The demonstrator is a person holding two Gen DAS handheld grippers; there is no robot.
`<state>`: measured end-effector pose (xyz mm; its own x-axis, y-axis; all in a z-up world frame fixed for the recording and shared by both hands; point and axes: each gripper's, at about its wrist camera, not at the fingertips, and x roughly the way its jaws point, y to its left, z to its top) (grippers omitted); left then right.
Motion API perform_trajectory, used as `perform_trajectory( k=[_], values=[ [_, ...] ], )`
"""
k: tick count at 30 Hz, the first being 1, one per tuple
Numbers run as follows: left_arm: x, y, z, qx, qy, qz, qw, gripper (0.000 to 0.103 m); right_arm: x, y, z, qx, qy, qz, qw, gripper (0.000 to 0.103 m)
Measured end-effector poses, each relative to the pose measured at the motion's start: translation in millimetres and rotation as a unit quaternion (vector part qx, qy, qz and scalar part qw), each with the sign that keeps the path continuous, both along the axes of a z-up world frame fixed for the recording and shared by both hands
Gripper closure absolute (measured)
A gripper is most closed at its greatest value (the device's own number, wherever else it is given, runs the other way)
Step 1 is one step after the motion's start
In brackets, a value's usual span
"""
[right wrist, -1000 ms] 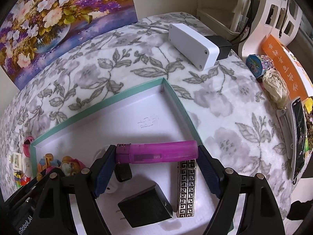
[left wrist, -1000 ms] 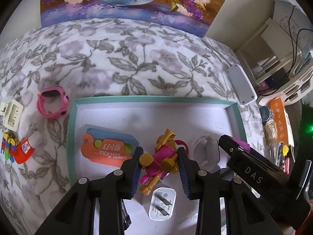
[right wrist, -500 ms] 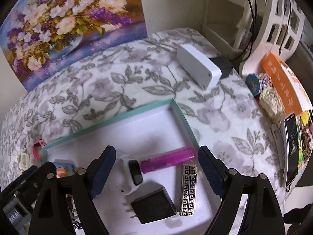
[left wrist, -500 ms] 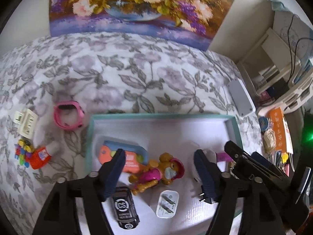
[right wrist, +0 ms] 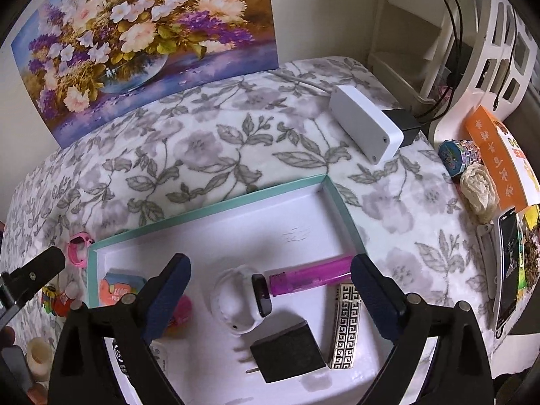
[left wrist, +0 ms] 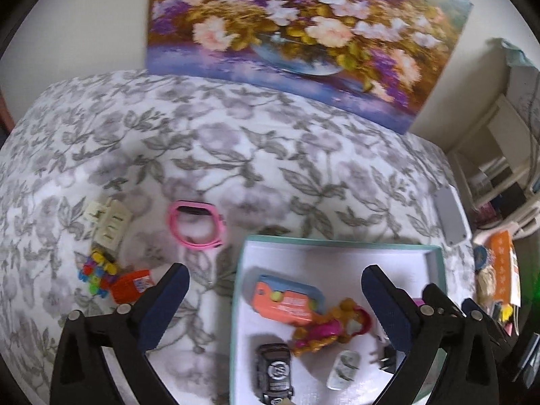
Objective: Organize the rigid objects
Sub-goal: 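Release the lighter and toy figure in the tray and withdraw both grippers, then reach the right gripper to the orange glue bottle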
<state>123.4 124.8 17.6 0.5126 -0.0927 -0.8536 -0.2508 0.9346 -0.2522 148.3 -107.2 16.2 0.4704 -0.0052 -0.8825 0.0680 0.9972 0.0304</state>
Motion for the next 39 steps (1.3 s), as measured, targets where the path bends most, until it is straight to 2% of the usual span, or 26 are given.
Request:
perform_trajectory(
  k=[10, 24, 32, 39],
  values=[
    [-11.7, 39.9, 0.7, 0.025, 0.025, 0.047, 0.9982, 0.000, -10.6, 32.3, 10.8, 0.008, -0.002, 0.024, 1.000, 0.007],
    [-55.1, 124.7, 15.1, 0.065, 0.046, 0.126, 0.9888, 0.000, -28.9, 104.3, 18.5, 0.026, 0.010, 0.061, 0.998, 0.007],
    [-84.6, 162.3, 18.4, 0.049, 0.044, 0.157, 0.9854, 0.000, -41.7, 156.9, 14.7, 0.022, 0.014, 0.106, 0.994, 0.007],
    [-92.2, 189.2, 0.7, 0.043, 0.066, 0.181, 0.9804, 0.000, -47.8, 198.9, -4.4, 0.007, 0.030, 0.143, 0.989, 0.007]
  ],
)
